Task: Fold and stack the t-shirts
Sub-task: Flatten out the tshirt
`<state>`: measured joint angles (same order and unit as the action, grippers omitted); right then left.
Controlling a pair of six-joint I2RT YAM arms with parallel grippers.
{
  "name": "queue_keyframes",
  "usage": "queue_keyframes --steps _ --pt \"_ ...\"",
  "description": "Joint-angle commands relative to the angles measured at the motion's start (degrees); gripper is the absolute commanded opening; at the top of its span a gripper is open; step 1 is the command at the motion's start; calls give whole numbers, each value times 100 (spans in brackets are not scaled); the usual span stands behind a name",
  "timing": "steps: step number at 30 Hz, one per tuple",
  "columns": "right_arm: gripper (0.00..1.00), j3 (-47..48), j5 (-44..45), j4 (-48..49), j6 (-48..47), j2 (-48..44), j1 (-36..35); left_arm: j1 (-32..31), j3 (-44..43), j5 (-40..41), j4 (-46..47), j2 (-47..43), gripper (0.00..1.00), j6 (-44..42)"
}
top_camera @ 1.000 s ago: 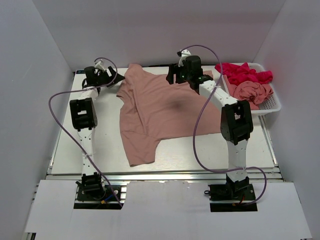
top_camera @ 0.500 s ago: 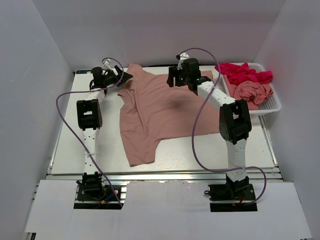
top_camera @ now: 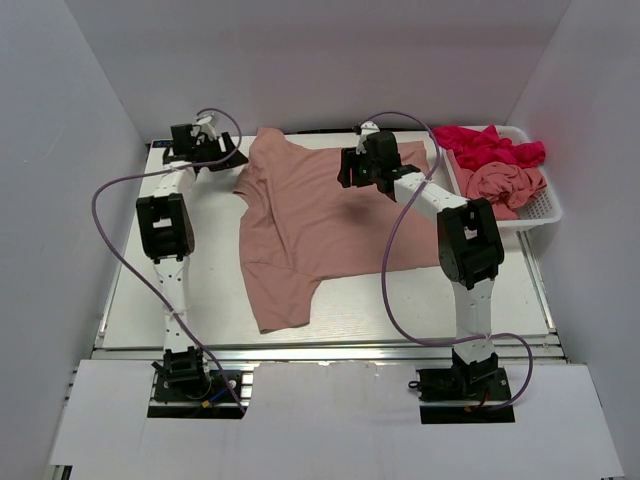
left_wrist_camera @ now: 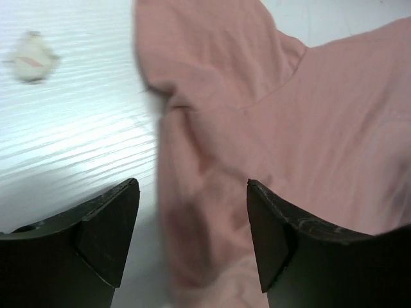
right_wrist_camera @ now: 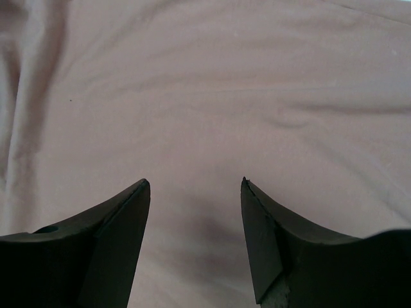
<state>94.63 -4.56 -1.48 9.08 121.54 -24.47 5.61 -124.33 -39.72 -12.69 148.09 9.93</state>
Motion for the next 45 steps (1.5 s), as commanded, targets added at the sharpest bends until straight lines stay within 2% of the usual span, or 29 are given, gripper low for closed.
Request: queue_keyframes --steps 1,6,10,17,27,30,33,34,37,38,40,45 --pt "63 -59 -63 437 94 -403 -32 362 41 263 -462 -720 77 -466" --pt "63 -102 -98 446 85 -438 -32 485 250 238 -647 -764 77 -642" --pt "62 -68 -89 438 85 -473 -40 459 647 88 -25 -668 77 -291" --pt "62 29 -72 376 68 -412 -40 345 577 -185 328 -211 77 149" --pt "61 214 -37 288 85 -297 -84 37 401 -264 486 123 74 307" --pt "61 231 7 279 94 -280 -84 -15 410 -290 504 115 68 343" --pt "60 249 7 297 120 -253 -84 -51 410 -281 469 115 51 307" --pt "60 258 7 297 120 -244 -84 -60 410 -273 452 123 39 273" --pt "60 240 16 288 120 -262 -84 -60 357 -150 268 106 16 19" --pt "60 231 42 288 111 -271 -84 -60 314 -63 93 97 6 -70" --pt "60 170 51 297 85 -288 -84 -51 261 26 -84 53 0 -332" --pt "59 -49 8 367 85 -359 -93 107 -73 360 -691 -87 0 -765"
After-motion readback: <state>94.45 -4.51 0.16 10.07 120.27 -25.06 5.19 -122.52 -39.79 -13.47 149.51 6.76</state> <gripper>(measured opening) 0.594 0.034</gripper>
